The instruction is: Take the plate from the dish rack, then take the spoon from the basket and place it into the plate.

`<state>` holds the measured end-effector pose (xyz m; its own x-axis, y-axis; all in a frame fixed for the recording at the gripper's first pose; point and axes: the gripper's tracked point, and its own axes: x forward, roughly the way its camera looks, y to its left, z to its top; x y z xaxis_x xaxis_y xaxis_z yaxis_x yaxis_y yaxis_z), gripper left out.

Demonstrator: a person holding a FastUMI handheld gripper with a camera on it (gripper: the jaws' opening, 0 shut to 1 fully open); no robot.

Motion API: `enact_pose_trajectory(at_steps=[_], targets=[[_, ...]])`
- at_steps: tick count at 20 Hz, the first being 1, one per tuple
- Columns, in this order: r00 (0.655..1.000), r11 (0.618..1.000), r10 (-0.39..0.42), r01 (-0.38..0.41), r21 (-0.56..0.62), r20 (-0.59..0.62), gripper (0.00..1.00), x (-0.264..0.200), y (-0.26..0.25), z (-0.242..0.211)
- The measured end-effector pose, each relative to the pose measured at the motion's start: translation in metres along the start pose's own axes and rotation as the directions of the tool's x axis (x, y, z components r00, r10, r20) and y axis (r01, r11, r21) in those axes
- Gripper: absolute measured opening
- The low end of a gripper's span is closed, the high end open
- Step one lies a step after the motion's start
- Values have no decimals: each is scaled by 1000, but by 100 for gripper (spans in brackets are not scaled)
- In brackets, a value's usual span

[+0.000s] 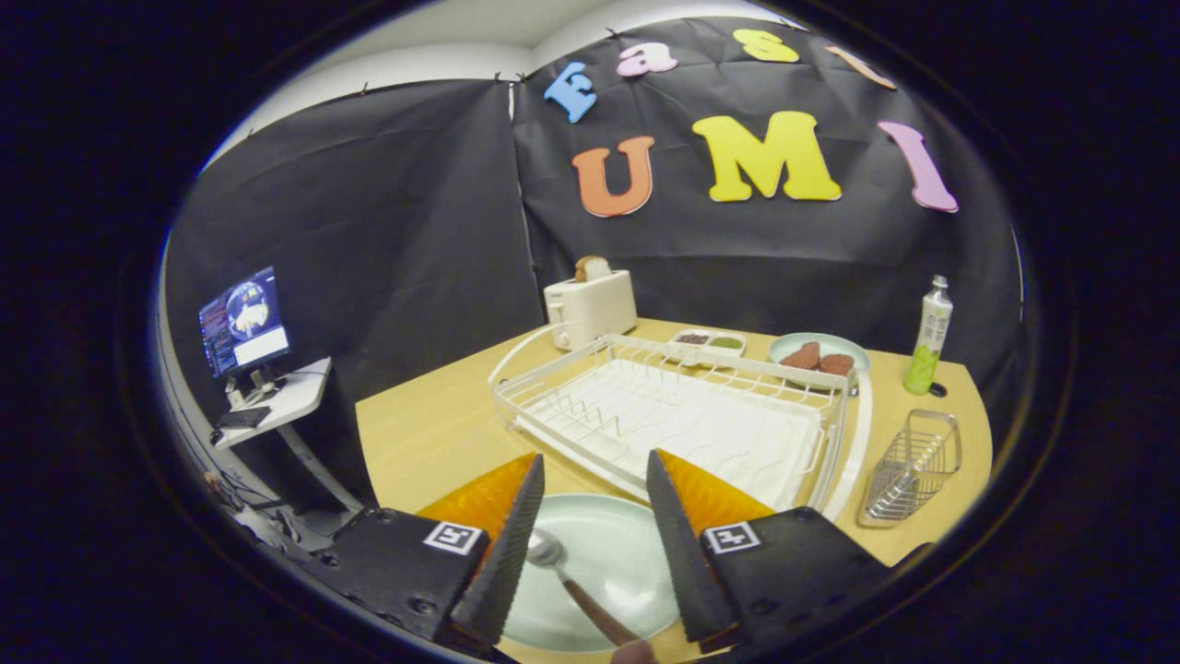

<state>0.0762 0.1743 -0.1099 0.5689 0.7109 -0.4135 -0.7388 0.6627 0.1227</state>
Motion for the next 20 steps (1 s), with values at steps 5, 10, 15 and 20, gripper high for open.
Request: enact_pose_trajectory(at_steps=[5, 10, 15, 20], targets=[[969, 979, -199, 202, -5, 148, 91, -24, -12, 34], [871, 923, -383, 374, 89, 308, 95, -72, 8, 71], [784, 873, -485, 464, 154, 387, 97, -101, 55, 77], [778, 886, -461, 432, 171, 427, 97, -89, 113, 75]])
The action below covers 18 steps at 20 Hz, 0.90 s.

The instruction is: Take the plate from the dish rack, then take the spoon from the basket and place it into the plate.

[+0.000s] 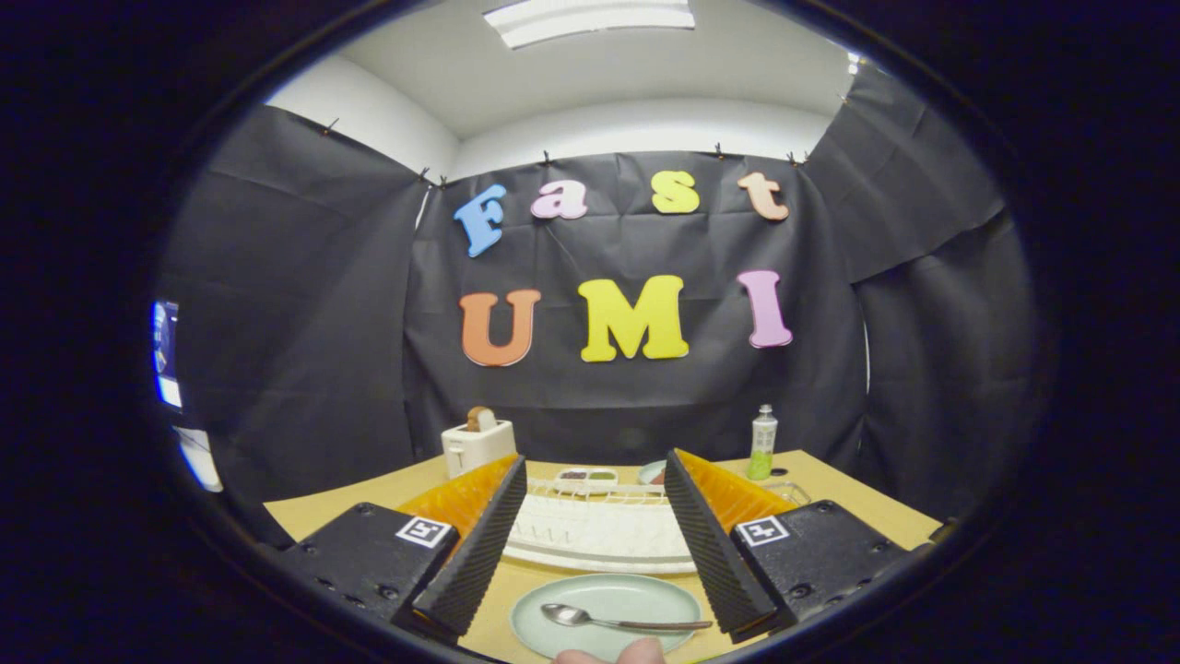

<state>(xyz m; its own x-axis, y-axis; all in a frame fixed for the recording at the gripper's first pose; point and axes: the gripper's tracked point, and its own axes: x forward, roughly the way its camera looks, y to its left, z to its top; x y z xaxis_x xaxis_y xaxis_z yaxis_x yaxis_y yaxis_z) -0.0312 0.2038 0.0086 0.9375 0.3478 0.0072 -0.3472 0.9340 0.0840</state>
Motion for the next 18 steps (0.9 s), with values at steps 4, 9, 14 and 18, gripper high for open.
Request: enact_pose_trajectory(at_steps=[4, 9, 14, 18], targets=[[999, 1000, -10, 10, 9, 39, 97, -10, 17, 1], [995, 997, -81, 82, -1, 63, 97, -15, 7, -10], [997, 998, -66, 66, 0, 39, 97, -10, 20, -36], [999, 999, -48, 48, 2, -1, 97, -8, 22, -44]])
